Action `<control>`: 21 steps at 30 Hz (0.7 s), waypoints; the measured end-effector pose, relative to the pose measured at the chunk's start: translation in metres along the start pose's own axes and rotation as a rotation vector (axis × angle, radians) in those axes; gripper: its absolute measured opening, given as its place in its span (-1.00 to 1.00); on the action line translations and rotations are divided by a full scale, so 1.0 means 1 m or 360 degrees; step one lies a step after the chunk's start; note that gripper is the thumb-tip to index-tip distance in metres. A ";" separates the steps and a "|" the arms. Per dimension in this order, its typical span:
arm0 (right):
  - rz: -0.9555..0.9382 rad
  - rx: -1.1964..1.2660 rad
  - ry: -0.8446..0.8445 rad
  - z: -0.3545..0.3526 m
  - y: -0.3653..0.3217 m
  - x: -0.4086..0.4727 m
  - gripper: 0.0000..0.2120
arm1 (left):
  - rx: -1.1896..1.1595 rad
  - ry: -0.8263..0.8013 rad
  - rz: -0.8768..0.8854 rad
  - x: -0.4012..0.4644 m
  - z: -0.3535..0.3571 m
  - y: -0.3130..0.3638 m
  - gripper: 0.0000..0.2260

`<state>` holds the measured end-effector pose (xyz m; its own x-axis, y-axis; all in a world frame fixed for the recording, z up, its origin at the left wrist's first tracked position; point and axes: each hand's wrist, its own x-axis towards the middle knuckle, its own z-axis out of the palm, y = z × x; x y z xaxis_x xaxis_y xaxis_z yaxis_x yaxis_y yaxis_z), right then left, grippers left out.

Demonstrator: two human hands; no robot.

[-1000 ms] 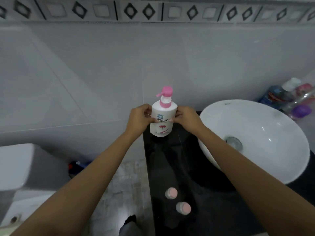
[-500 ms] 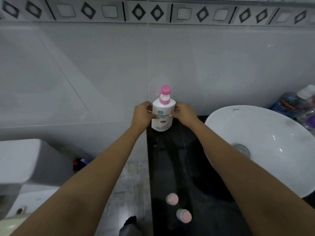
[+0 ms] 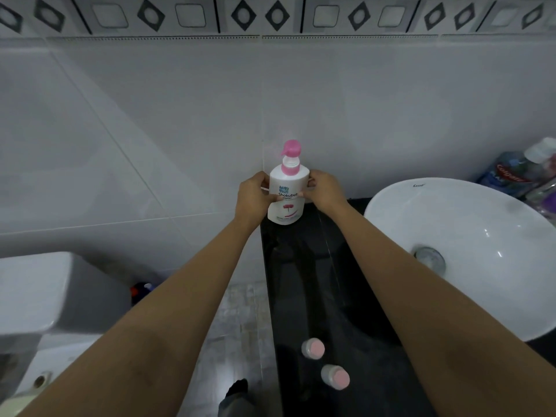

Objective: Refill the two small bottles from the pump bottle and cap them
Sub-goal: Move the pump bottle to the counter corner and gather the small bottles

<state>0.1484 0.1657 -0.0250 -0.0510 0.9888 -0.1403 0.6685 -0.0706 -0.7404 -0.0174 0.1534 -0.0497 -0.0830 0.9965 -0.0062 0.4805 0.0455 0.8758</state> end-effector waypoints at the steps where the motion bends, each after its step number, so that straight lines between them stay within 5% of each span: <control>1: -0.0002 -0.0001 0.0020 0.000 -0.001 0.001 -0.67 | 0.0008 -0.0001 0.0008 0.001 0.000 0.000 -0.75; 10: 0.0008 0.0018 0.0096 0.007 -0.002 0.005 -0.65 | 0.0336 0.0042 0.0100 0.009 -0.005 -0.002 -0.68; 21: 0.0076 -0.0070 0.0153 0.002 0.001 -0.007 -0.56 | 0.0223 0.0122 -0.0034 -0.003 -0.008 -0.013 -0.52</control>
<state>0.1482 0.1580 -0.0264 0.0515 0.9927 -0.1095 0.7005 -0.1141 -0.7045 -0.0298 0.1495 -0.0571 -0.1584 0.9872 0.0179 0.5946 0.0809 0.8000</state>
